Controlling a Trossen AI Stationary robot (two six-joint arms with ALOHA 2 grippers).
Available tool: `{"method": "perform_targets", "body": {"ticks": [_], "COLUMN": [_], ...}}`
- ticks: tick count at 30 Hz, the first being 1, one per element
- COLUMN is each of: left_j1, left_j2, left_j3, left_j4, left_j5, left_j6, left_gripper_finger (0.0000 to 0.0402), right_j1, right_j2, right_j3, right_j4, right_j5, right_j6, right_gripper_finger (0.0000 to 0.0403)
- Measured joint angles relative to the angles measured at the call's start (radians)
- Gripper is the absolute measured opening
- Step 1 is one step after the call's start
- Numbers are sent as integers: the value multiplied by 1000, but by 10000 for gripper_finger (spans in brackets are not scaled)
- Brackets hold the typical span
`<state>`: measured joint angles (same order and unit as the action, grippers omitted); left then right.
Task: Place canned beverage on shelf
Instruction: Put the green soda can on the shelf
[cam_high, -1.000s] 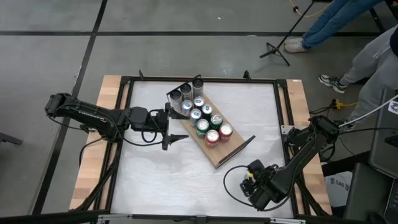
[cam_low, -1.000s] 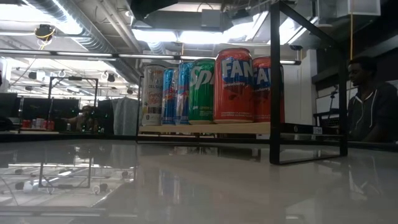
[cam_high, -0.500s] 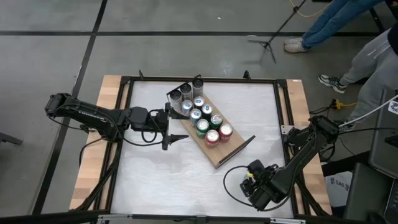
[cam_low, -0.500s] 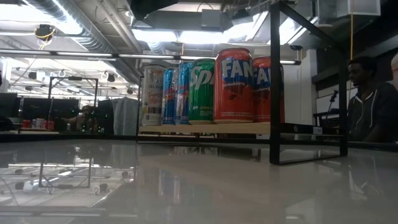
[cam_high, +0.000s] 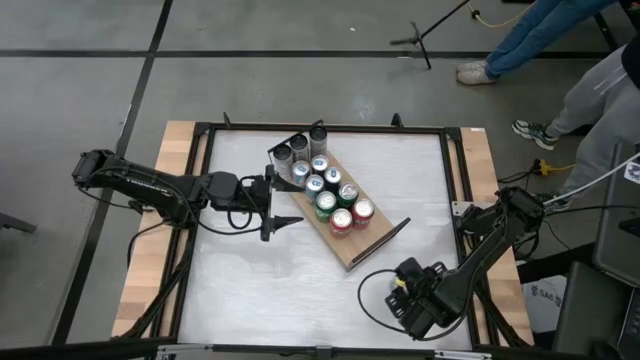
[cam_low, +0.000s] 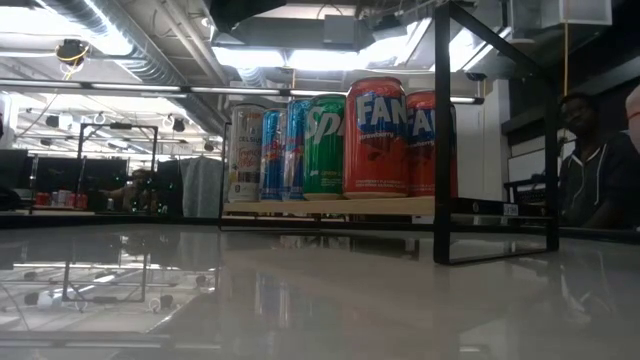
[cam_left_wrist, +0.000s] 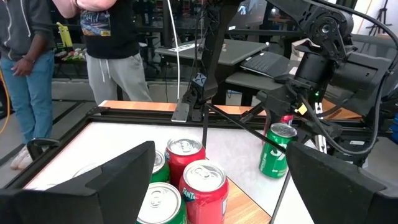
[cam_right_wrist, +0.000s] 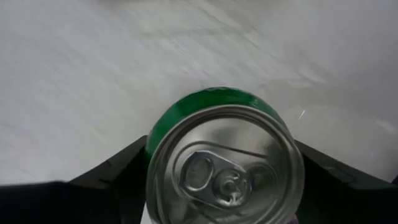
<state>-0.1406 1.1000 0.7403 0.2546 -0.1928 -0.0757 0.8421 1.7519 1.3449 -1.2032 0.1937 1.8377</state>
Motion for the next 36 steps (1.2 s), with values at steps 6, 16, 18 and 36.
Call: {"method": "perform_targets", "body": {"ticks": [6,16,18,36], "left_j1": [0,0,0,0], "left_j2": [0,0,0,0], "left_j3": [0,0,0,0], "left_j4": [0,0,0,0], "left_j5": [0,0,0,0], "left_j6": [0,0,0,0], "left_gripper_finger": [354,354,354,354], "right_j1": [0,-1,-1,-178], "right_j2": [-5,-6,-7,-18], "right_j3": [1,145,194,570], "right_j4": [-7,-170,-224,-373], "right_j5": [32,29,16,24], "right_j6": [-55,-230,-275,-822], "right_gripper_finger": [289,286,289,287]}}
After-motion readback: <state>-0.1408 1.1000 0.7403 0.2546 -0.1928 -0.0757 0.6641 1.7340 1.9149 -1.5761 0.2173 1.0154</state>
